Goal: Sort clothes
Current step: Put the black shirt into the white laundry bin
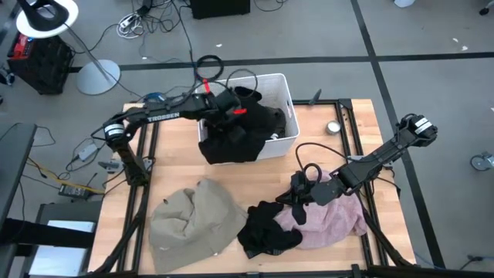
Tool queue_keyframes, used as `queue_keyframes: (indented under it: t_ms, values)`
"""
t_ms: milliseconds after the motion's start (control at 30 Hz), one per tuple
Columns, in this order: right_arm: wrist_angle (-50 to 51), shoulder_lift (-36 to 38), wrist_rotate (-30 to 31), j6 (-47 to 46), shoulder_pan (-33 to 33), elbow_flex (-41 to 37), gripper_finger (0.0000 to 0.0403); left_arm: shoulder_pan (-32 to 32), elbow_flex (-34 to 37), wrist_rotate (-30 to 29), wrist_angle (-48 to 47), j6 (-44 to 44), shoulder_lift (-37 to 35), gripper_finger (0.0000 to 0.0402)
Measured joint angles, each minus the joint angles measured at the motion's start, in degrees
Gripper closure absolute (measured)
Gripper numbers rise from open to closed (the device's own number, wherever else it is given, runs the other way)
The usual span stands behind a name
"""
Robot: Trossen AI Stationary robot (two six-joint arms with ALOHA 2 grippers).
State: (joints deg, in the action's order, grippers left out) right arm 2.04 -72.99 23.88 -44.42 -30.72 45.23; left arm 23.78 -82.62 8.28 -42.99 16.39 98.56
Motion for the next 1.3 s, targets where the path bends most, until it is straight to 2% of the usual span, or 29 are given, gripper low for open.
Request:
queue_keyframes:
  t_ms: [100, 200, 400, 733, 933, 1033, 1200, 1300]
  values:
    - [0.0, 0.0, 0.0, -0.4, 0.0, 0.0, 0.0402, 0.3, 1.4, 3.3, 0.3, 0.8, 0.1, 0.0289]
    - [-0.1, 0.0, 0.0, -0.4, 0.0, 0.0, 0.0402, 0.2, 0.7, 3.9, -0.4, -0.2, -0.5, 0.0278]
    - [-0.4, 0.0, 0.0, -0.6, -0.2, 0.0, 0.0402, 0.3, -8.0, 4.2, -4.3, -1.5, -2.7, 0.0275]
    - [-0.9, 0.0, 0.0, -0.5, -0.2, 0.0, 0.0402, -0.7, -26.3, -2.1, -19.7, -6.6, -3.4, 0.0275]
    - [-1.4, 0.0, 0.0, -0.1, -0.2, 0.0, 0.0402, -3.4, -28.6, -7.0, -22.9, -5.9, -8.0, 0.0276]
    - [-1.6, 0.0, 0.0, 0.0, -0.3, 0.0, 0.0402, -4.9, -28.6, -9.1, -25.0, -5.0, -10.7, 0.0298]
    - [-2.2, 0.0, 0.0, 0.7, -0.3, 0.0, 0.0402, -8.8, -28.6, -10.8, -28.6, -2.6, -15.2, 0.0387]
    - [-2.4, 0.0, 0.0, 0.9, -0.3, 0.0, 0.0402, -12.0, -28.6, -13.4, -29.5, 0.2, -17.2, 0.0396]
